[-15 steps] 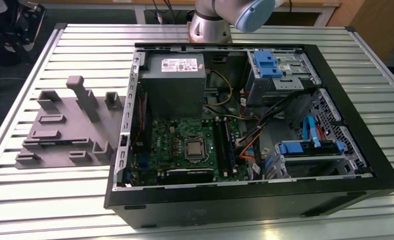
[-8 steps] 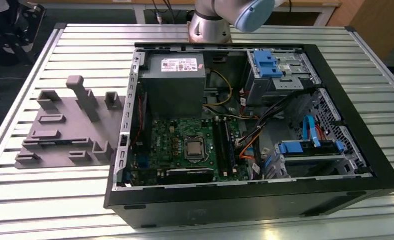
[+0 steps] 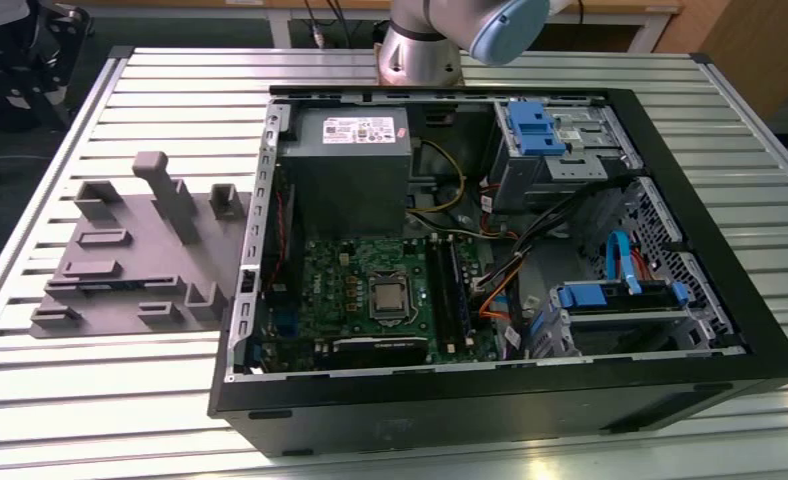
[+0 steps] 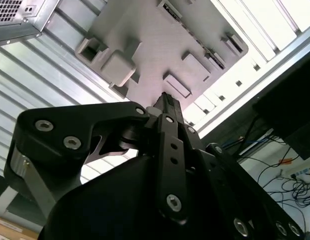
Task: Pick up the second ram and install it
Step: 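Pick up the second ram and move it above second insertion slot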
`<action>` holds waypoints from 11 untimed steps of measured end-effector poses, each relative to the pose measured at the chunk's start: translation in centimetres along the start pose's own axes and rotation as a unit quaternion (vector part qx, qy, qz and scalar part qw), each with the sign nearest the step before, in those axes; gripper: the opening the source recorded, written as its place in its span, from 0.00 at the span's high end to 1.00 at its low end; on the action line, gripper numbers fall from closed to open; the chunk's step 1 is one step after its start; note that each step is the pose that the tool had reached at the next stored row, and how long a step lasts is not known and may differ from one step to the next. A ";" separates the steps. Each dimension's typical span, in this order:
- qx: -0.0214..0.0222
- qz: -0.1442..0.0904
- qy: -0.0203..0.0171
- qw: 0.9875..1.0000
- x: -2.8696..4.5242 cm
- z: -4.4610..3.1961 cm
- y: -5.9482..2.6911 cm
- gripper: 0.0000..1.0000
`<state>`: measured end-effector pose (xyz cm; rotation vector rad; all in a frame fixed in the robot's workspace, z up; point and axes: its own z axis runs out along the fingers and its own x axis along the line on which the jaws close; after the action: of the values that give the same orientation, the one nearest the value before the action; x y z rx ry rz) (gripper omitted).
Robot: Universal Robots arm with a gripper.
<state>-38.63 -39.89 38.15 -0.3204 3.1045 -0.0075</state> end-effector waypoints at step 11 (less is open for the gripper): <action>-0.001 -0.062 0.000 0.998 0.01 0.04 0.00 0.89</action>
<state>-38.63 -39.90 38.11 -0.5121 3.0784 -0.0055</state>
